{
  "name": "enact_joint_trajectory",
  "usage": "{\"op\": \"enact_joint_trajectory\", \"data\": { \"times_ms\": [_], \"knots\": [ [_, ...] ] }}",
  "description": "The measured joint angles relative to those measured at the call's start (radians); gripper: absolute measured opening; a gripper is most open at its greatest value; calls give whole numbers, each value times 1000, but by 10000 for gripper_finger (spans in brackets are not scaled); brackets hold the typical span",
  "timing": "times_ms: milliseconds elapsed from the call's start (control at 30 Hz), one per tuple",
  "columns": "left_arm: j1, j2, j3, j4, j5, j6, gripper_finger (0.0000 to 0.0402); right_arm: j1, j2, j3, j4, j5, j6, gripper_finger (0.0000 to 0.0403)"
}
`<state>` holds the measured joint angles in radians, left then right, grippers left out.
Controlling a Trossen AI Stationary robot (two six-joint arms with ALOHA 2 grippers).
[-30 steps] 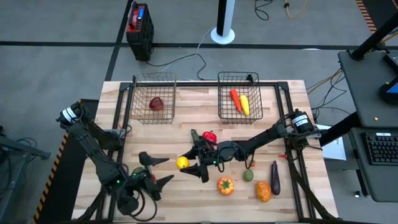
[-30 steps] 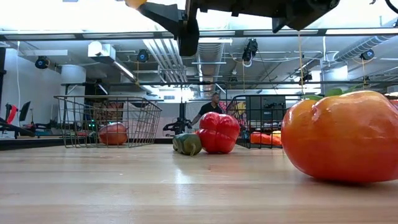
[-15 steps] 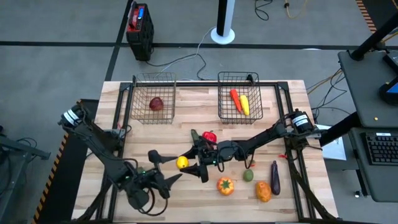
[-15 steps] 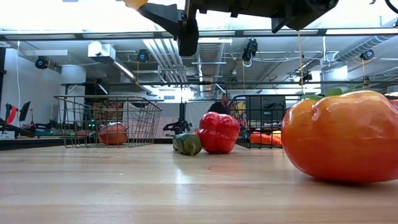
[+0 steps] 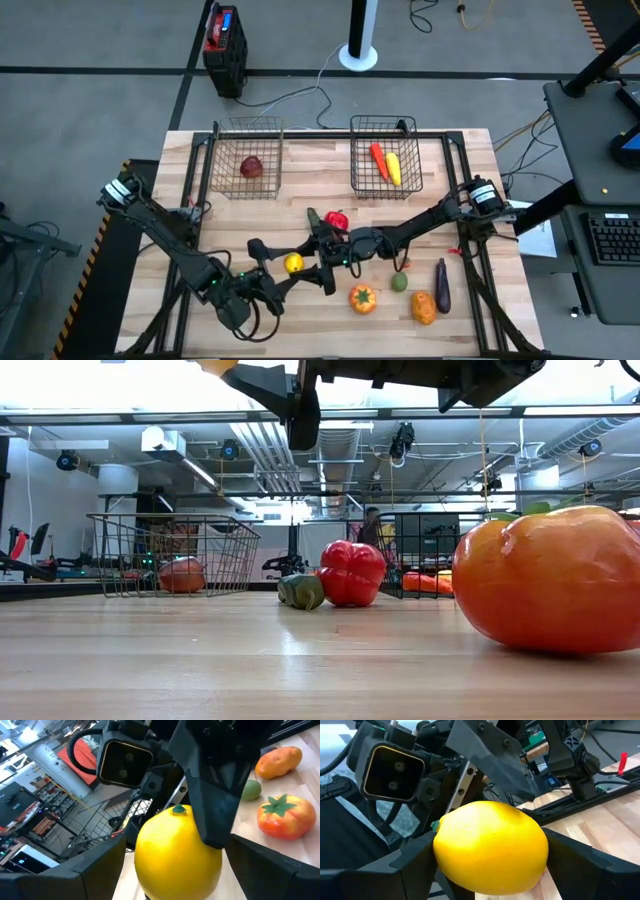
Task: Sort produce into baskets
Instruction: Put the yellow lemon into the left yellow wire basket
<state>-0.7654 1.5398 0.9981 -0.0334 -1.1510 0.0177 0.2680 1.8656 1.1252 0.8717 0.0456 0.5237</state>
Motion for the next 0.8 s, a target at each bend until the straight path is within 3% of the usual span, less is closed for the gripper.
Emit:
{"op": "enact_joint_trajectory", "data": {
  "times_ms": [200, 433, 800],
  "knots": [
    [0, 0, 0, 1, 38, -8, 283, 0, 0, 0, 0, -16, -24, 326],
    [-1, 0, 0, 6, 45, -11, 188, 0, 0, 0, 0, -50, -15, 339],
    [-3, 0, 0, 1, 43, -11, 191, -6, -1, 0, -1, -53, -11, 349]
  ]
}}
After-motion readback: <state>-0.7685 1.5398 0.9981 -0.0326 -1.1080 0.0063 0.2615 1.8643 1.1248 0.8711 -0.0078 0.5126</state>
